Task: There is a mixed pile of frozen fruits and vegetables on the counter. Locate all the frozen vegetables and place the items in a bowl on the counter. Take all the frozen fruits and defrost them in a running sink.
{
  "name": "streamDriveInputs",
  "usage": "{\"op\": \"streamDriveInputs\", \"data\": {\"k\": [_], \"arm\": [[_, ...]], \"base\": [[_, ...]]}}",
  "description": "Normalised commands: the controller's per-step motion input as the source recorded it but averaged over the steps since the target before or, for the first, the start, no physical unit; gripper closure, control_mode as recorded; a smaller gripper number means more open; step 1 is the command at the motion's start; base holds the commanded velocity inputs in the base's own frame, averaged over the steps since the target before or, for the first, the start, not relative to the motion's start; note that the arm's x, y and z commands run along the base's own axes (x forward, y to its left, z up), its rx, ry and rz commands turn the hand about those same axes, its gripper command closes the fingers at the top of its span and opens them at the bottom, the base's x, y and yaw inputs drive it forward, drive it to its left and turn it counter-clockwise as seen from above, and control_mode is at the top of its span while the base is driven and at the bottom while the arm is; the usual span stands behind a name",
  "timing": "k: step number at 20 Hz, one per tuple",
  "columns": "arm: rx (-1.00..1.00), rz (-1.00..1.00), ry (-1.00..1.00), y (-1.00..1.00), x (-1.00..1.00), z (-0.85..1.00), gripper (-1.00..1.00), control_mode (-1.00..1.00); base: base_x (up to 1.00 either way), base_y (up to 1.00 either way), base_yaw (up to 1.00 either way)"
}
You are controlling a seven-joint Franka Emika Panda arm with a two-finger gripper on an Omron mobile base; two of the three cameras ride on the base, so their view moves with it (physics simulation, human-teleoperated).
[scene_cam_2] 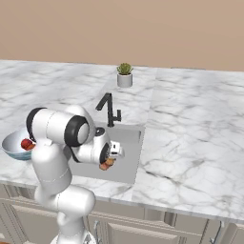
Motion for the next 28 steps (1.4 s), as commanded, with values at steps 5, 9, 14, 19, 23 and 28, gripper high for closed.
{"op": "streamDriveInputs", "data": {"k": [5, 9, 14, 19, 23, 28], "arm": [[0.03, -0.01, -0.03, -0.06, 0.00, 0.03, -1.00, -1.00], [0.03, 0.00, 0.00, 0.00, 0.00, 0.29, -1.00, -1.00], [0.03, -0.02, 0.00, -0.05, 0.00, 0.25, -1.00, -1.00], [0.03, -0.02, 0.01, -0.12, 0.00, 0.45, -1.00, -1.00], [0.02, -0.01, 0.07, -0.12, 0.00, 0.57, -1.00, -1.00], [0.02, -0.04, 0.10, -0.13, 0.00, 0.58, -1.00, -1.00]], "base": [[0.00, 0.00, 0.00], [0.00, 0.00, 0.00], [0.00, 0.00, 0.00], [0.00, 0.00, 0.00], [0.00, 0.00, 0.00], [0.00, 0.00, 0.00]]}}
